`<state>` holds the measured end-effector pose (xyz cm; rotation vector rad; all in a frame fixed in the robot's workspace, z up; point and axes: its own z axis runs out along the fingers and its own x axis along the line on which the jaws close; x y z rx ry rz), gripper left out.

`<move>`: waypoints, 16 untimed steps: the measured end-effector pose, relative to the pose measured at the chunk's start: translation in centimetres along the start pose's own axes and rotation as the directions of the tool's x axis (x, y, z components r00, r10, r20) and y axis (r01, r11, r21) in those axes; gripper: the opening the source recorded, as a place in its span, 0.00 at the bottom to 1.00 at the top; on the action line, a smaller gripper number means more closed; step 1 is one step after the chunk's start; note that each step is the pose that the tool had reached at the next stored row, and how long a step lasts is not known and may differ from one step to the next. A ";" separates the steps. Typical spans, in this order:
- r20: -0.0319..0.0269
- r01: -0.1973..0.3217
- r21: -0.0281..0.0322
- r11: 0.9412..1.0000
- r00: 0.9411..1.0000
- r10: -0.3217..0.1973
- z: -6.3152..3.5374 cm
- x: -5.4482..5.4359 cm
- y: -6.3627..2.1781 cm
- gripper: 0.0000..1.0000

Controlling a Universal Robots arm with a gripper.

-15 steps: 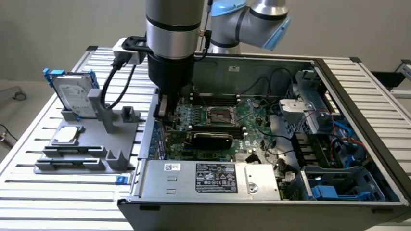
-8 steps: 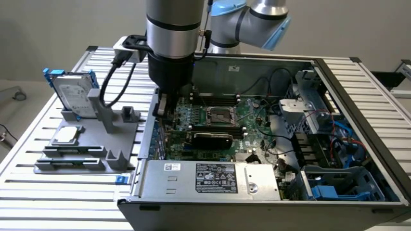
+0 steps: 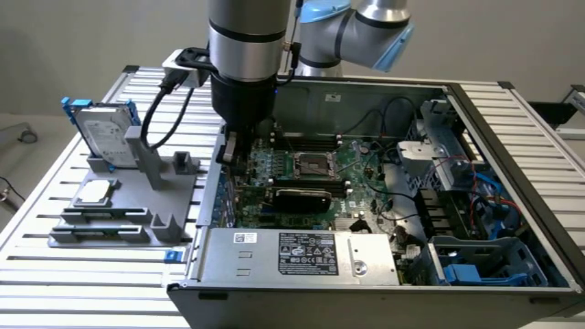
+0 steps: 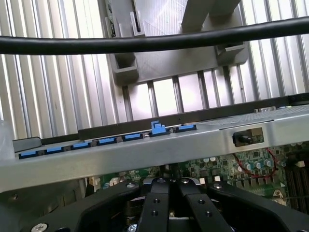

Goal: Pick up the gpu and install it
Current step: 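Press down on the gpu until it lock into place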

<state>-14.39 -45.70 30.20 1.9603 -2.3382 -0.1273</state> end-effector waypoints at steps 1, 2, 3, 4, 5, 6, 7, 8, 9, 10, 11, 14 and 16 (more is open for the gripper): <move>-0.001 -0.001 0.000 1.000 1.000 0.001 0.00 0.0 -0.01 0.11; -0.002 -0.002 0.000 1.000 1.000 0.002 0.01 0.0 -0.03 0.11; -0.005 -0.003 0.001 1.000 1.000 0.003 0.00 0.0 -0.05 0.11; -0.008 -0.003 0.001 1.000 1.000 0.003 0.00 0.0 -0.07 0.11; -0.012 -0.004 0.001 1.000 1.000 0.004 -0.01 0.0 -0.11 0.11; -0.016 -0.004 0.002 1.000 1.000 0.004 -0.02 0.0 -0.17 0.11; -0.021 -0.005 0.002 1.000 1.000 0.005 -0.03 0.0 -0.21 0.11; -0.025 -0.005 0.003 1.000 1.000 0.005 -0.03 0.0 -0.23 0.11; -0.028 -0.006 0.003 1.000 1.000 0.006 -0.04 0.0 -0.24 0.11; -0.029 -0.006 0.003 1.000 1.000 0.007 -0.05 0.0 -0.24 0.11; -0.030 -0.007 0.003 1.000 1.000 0.007 -0.05 0.0 -0.25 0.11; -0.035 -0.009 0.004 1.000 0.999 0.009 -0.05 0.1 -0.26 0.11; -0.038 -0.011 0.005 1.000 0.999 0.011 -0.04 0.1 -0.27 0.11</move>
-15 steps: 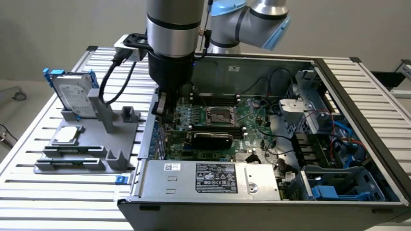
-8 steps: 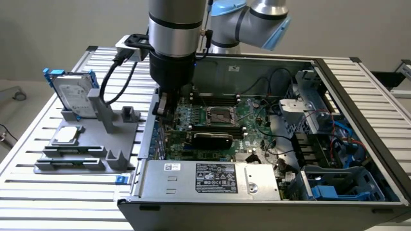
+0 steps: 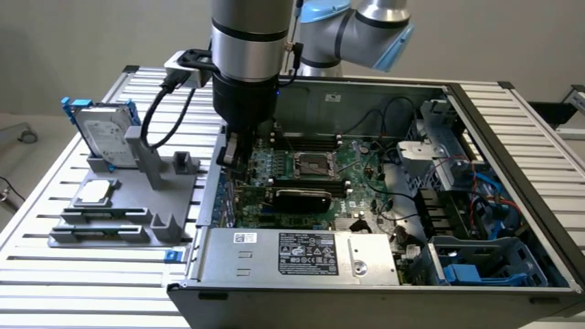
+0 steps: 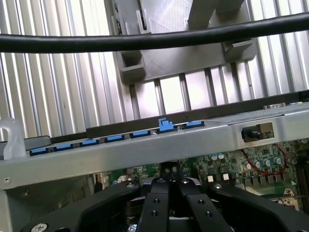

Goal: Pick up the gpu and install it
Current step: 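Press down on the gpu until it lock into place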

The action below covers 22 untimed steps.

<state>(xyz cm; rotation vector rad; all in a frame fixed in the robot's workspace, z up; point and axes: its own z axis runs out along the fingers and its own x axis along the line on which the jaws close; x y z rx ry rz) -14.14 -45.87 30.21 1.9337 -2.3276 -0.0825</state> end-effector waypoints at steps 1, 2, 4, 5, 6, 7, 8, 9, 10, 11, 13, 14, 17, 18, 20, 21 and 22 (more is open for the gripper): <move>-0.002 -0.001 0.000 1.000 1.000 0.001 0.01 0.0 -0.01 0.11; -0.004 -0.003 0.001 1.000 1.000 0.003 0.03 0.0 -0.01 0.11; -0.006 -0.009 0.001 1.000 1.000 0.009 0.06 0.0 -0.01 0.11; -0.006 -0.015 0.001 1.000 1.000 0.015 0.07 0.0 -0.01 0.11; -0.005 -0.020 0.000 1.000 1.000 0.020 0.07 0.0 0.00 0.11; -0.005 -0.025 0.000 1.000 1.000 0.025 0.08 0.0 0.00 0.11; -0.004 -0.032 0.000 0.999 0.999 0.032 0.10 0.0 0.00 0.11; -0.003 -0.039 -0.001 0.999 0.999 0.039 0.11 0.0 -0.01 0.11; -0.002 -0.046 -0.001 0.999 0.999 0.046 0.11 0.0 -0.01 0.11; -0.001 -0.053 -0.001 0.999 0.999 0.053 0.11 0.0 -0.01 0.11; 0.000 -0.068 -0.003 0.998 0.998 0.068 0.10 0.0 -0.01 0.11; 0.000 -0.074 -0.003 0.997 0.997 0.074 0.10 0.0 -0.01 0.11; -0.002 -0.085 -0.004 0.996 0.996 0.085 0.10 0.0 -0.06 0.11; -0.007 -0.086 -0.003 0.996 0.996 0.086 0.09 0.0 -0.18 0.11; -0.019 -0.088 -0.001 0.996 0.996 0.088 -0.03 -0.1 -0.51 0.11; -0.023 -0.088 -0.001 0.996 0.996 0.088 -0.03 -0.1 -0.58 0.11; -0.025 -0.089 0.000 0.996 0.996 0.089 -0.02 -0.1 -0.58 0.11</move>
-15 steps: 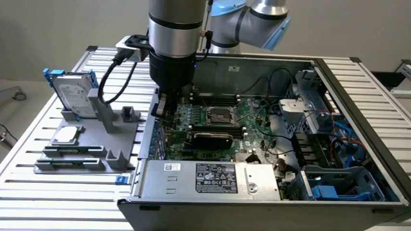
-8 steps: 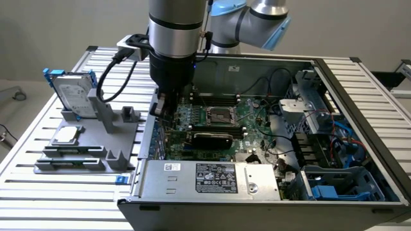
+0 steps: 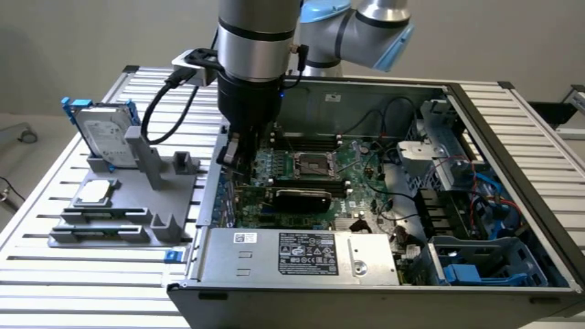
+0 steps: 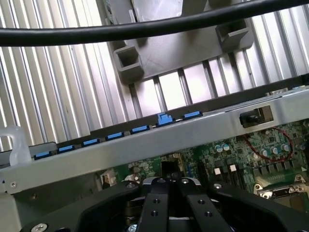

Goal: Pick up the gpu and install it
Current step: 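Press down on the gpu until it lock into place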

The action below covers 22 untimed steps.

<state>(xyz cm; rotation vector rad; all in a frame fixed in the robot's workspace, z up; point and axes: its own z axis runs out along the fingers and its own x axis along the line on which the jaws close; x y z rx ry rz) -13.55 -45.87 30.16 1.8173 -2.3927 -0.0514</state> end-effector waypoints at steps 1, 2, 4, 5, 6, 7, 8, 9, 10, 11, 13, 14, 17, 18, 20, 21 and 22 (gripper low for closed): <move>-0.002 0.000 0.000 1.000 1.000 0.000 0.00 0.0 0.00 0.11; -0.003 -0.001 0.001 1.000 1.000 0.001 0.03 0.0 -0.01 0.11; -0.005 -0.004 0.001 1.000 1.000 0.004 0.16 0.0 0.05 0.11; -0.006 -0.007 0.001 1.000 1.000 0.007 0.25 0.0 0.09 0.11; -0.006 -0.010 0.001 1.000 1.000 0.010 0.34 0.1 0.16 0.11; -0.007 -0.013 0.001 1.000 1.000 0.013 0.41 0.1 0.21 0.11; -0.007 -0.018 0.001 1.000 1.000 0.018 0.43 0.1 0.22 0.11; -0.006 -0.021 0.000 1.000 1.000 0.021 0.43 0.1 0.22 0.11; -0.006 -0.025 0.000 1.000 1.000 0.025 0.44 0.1 0.22 0.11; -0.006 -0.027 0.000 1.000 1.000 0.027 0.44 0.1 0.22 0.11; -0.005 -0.032 -0.001 0.999 0.999 0.032 0.45 0.1 0.22 0.11; -0.005 -0.035 -0.001 0.999 0.999 0.035 0.44 0.1 0.22 0.11; -0.004 -0.046 -0.003 0.999 0.999 0.046 0.44 0.1 0.23 0.11; -0.004 -0.049 -0.004 0.999 0.999 0.049 0.45 0.0 0.23 0.11; -0.003 -0.055 -0.005 0.998 0.998 0.055 0.44 0.0 0.25 0.11; -0.003 -0.057 -0.005 0.998 0.998 0.057 0.44 -0.1 0.27 0.11; -0.003 -0.059 -0.005 0.998 0.998 0.059 0.43 -0.2 0.29 0.11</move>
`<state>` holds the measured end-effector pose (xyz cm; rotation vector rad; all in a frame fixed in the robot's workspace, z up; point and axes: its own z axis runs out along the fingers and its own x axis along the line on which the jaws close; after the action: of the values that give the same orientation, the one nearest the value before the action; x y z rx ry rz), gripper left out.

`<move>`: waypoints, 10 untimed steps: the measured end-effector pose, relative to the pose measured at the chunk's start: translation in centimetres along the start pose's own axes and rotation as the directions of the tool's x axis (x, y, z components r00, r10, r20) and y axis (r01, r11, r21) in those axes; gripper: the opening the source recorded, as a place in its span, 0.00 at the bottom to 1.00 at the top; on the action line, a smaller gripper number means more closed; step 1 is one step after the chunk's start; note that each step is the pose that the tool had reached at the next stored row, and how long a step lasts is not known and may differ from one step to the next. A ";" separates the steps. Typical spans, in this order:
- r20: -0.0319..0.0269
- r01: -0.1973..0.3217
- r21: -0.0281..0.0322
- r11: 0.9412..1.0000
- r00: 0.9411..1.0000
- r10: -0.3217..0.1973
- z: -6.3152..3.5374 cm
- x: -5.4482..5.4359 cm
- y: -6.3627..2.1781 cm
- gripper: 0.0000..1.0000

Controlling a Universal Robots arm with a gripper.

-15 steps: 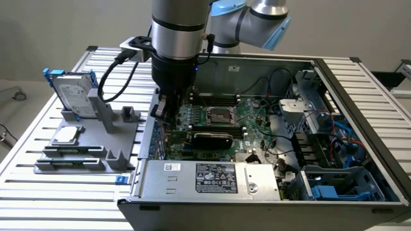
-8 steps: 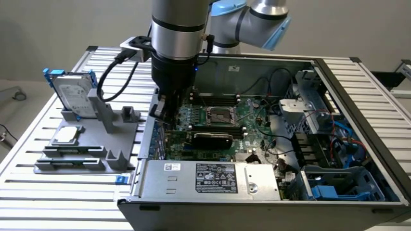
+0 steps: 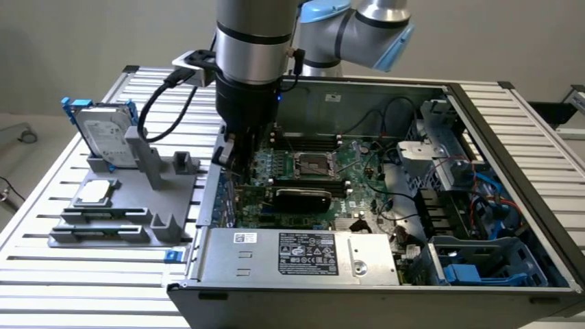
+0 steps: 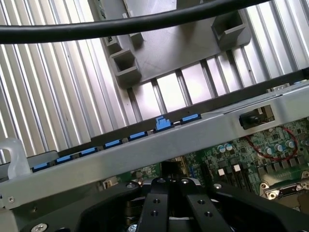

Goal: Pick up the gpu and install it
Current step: 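Press down on the gpu until it lock into place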

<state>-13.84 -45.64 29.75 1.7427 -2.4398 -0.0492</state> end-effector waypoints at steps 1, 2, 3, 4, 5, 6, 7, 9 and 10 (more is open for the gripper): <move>0.000 -0.001 0.000 1.000 1.000 0.001 -0.01 0.0 0.00 0.11; 0.000 -0.001 -0.001 1.000 1.000 0.001 0.00 0.0 0.01 0.11; 0.000 -0.001 -0.001 1.000 1.000 0.001 -0.01 0.0 0.01 0.11; -0.001 -0.001 -0.001 1.000 1.000 0.001 0.00 0.0 0.01 0.11; -0.001 -0.001 -0.001 1.000 1.000 0.001 0.00 0.0 0.01 0.11; -0.001 -0.002 -0.001 1.000 1.000 0.002 0.00 0.0 0.01 0.11; -0.001 -0.001 -0.001 1.000 1.000 0.001 0.00 0.0 0.01 0.11; -0.002 0.002 -0.001 1.000 1.000 -0.002 0.00 0.0 0.00 0.11; -0.002 0.005 -0.001 1.000 1.000 -0.005 0.00 0.0 0.01 0.11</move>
<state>-13.84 -45.62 29.75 1.7474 -2.4338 -0.0489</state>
